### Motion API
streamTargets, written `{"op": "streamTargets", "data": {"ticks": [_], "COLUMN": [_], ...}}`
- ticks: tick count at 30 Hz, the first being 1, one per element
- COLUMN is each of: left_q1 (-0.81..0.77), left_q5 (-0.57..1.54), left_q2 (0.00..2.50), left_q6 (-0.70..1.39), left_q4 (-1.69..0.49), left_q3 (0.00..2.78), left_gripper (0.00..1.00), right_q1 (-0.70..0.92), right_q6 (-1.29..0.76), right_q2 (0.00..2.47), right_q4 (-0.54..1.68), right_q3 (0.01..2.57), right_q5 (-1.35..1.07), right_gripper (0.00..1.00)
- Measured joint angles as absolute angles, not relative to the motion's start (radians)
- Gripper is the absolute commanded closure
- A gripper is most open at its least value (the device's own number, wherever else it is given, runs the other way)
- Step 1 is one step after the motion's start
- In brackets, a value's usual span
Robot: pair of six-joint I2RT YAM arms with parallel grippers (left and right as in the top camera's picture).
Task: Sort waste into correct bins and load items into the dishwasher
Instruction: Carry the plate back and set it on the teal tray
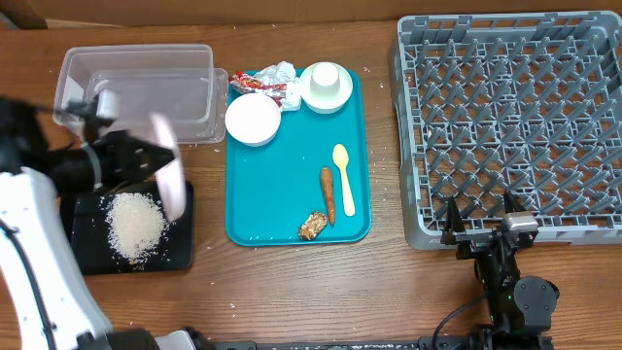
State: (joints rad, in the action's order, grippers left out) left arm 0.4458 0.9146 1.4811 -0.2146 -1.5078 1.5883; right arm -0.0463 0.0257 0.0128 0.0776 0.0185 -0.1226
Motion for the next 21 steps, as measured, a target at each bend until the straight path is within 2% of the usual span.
{"op": "streamTargets", "data": {"ticks": [8,13,17,21], "left_q1": [-0.088,-0.401,-0.519,-0.550], "left_q5": [0.558,0.269,0.106,0.035], "left_q2": [1.437,1.477,1.552,1.665], "left_q6": [0.145,0.306,0.392,0.458], "left_q4": [-1.216,-1.148,-1.148,-1.168], "left_q3": [1.588,1.588,1.588,1.588], "left_gripper": [0.96,0.96,0.96,0.96], "right_q1": [-0.046,-0.046,-0.046,-0.046], "right_q6": [0.026,0.026,0.026,0.026], "right_q2": [0.013,0.013,0.013,0.013], "right_q4": [0.078,0.078,0.078,0.078], "right_q3": [0.019,0.019,0.019,0.019], "right_q5": [-0.123,-0.122,-0.122,-0.123], "right_gripper": [0.00,0.00,0.00,0.00]}}
